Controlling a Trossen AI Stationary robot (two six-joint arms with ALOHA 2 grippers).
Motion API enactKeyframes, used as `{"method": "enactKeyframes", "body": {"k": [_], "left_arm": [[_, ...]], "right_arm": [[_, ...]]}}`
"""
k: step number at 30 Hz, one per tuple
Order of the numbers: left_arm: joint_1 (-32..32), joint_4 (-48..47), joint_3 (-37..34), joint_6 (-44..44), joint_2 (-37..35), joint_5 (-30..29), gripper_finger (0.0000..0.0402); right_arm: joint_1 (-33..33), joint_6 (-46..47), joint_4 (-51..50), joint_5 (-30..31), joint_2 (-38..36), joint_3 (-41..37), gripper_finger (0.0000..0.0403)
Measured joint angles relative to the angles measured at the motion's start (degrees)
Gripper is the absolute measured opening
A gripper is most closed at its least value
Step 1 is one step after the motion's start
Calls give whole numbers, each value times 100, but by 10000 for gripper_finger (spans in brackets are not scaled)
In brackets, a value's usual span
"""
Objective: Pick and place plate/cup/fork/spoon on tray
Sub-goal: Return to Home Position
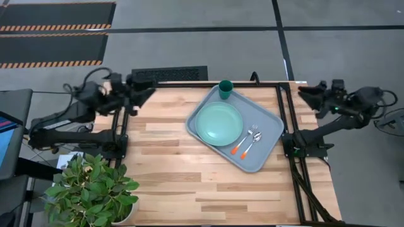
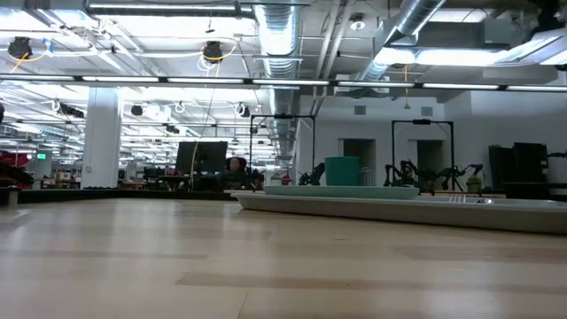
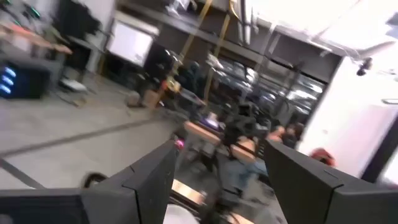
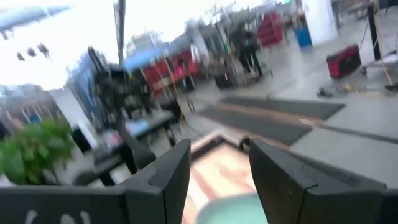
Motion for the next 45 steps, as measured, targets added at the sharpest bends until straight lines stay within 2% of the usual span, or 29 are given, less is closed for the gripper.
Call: {"method": "enactKeyframes", "body": {"k": [5, 7, 8, 10, 13, 17, 23, 25, 27, 31, 34, 37, 39, 42, 45], "left_arm": [[0, 71, -1002, 175, -1061, -158, 231], [-4, 115, -1545, -30, -1501, -165, 231], [-4, 199, -1828, -141, -1719, -172, 231], [-8, 567, -2406, -335, -2104, -193, 231], [-65, 1246, -3295, -463, -2681, -176, 231], [-188, 1465, -4315, -635, -3269, -207, 231], [-355, 1515, -5385, -888, -3960, -253, 231], [-404, 1157, -5383, -873, -4114, -377, 231], [-449, 819, -5395, -808, -4158, -570, 231], [-487, 783, -5399, -558, -4210, -634, 231], [-487, 702, -5340, -527, -4253, -215, 231], [-492, 525, -4892, -271, -4251, 283, 231], [-492, -104, -4485, -213, -4258, 104, 231], [-494, -1105, -4002, -143, -4250, -550, 231], [-496, -1042, -3990, -23, -4259, -811, 231]], "right_arm": [[-14, -475, 974, 44, -1018, -798, 188], [-13, -650, 1406, 165, -1007, -1193, 188], [-9, -720, 1248, 248, -998, -1300, 189], [-14, -666, 1590, 307, -933, -1632, 189], [9, -588, 2264, 388, -806, -2537, 189], [6, -562, 3749, 232, -854, -3699, 189], [-2, -563, 5570, -19, -836, -5248, 189], [-17, -550, 5760, -3, -822, -5588, 189], [-84, -307, 5422, 1, -821, -5575, 189], [-285, -207, 4992, -8, -821, -5573, 189], [-454, -276, 5058, -26, -825, -5573, 189], [-606, -406, 5330, -115, -835, -5573, 189], [-695, -625, 5562, -186, -831, -5573, 189], [-806, -924, 5617, -200, -830, -5483, 189], [-869, -1218, 5626, -209, -833, -5435, 189]]}}
